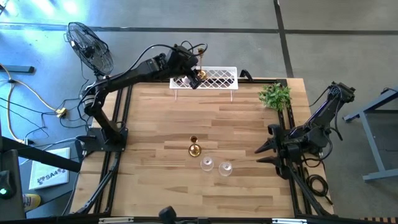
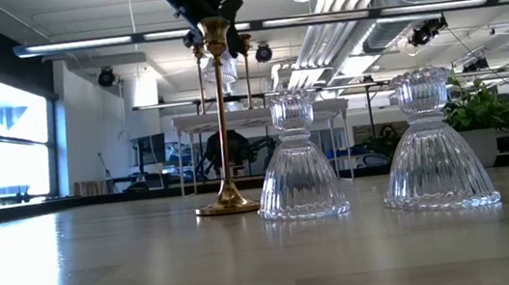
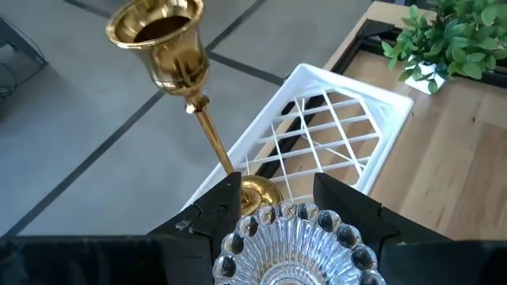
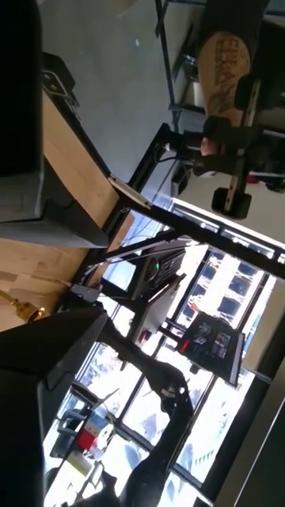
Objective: Pick & Place candle stick holders
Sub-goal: Put the top glass candle holder on the shelf
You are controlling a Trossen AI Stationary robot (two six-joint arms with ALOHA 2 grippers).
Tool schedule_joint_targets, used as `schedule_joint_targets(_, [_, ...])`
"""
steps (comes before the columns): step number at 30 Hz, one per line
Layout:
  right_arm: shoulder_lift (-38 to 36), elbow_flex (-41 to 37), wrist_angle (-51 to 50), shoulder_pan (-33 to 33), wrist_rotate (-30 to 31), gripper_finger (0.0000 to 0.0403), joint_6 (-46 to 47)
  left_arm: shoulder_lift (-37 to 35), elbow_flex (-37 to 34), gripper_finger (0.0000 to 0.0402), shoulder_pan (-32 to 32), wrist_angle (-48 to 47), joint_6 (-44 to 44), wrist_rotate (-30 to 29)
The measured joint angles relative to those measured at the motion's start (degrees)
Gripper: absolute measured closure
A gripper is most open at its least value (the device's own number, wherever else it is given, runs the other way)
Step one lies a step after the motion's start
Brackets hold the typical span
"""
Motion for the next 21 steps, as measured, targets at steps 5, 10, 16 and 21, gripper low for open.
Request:
schedule_joint_targets(5, [0.00, 0.00, 0.01, -0.04, 1.62, 0.0273, -0.02, -0.07, -1.19, 0.0258, -0.49, 1.19, -0.63, -0.91])
schedule_joint_targets(10, [0.00, 0.00, 0.01, -0.04, 1.82, 0.0273, -0.02, 0.11, -7.34, 0.0258, -1.90, 5.30, -2.75, -6.08])
schedule_joint_targets(16, [0.00, 0.00, -0.18, -0.02, 1.84, 0.0273, 0.03, 0.04, -12.80, 0.0258, -2.90, 14.01, -5.00, -9.54])
schedule_joint_targets(21, [0.00, 0.00, -0.85, -0.02, 1.86, 0.0273, 0.07, 0.00, -15.54, 0.0258, -4.57, 17.92, -7.41, -14.99])
